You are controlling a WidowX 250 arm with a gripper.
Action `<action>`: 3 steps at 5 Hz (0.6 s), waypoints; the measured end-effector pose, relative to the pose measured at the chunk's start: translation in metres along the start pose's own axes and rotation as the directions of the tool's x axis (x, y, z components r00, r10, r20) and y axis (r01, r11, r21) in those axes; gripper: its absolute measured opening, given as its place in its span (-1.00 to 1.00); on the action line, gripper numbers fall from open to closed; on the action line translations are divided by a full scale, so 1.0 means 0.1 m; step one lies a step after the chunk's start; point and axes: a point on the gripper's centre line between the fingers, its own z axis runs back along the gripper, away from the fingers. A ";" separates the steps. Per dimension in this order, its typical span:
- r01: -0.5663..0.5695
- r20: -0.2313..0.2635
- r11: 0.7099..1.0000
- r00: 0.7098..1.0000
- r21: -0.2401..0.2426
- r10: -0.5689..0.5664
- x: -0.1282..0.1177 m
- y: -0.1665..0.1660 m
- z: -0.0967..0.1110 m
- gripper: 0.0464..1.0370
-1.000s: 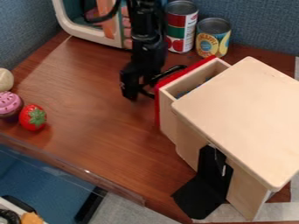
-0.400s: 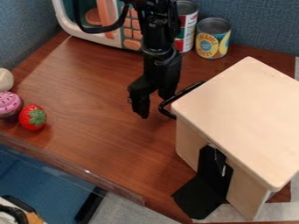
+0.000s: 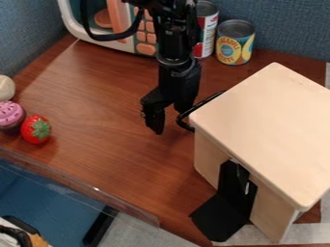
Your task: Close the drawer
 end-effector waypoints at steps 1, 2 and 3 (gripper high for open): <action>-0.199 0.030 0.966 0.980 0.166 0.196 -0.13 0.19 0.17 0.93; -0.473 0.200 0.840 0.880 0.267 0.432 -0.65 0.43 0.56 0.92; -0.675 0.261 0.703 0.736 0.224 0.625 -0.91 0.52 0.66 0.92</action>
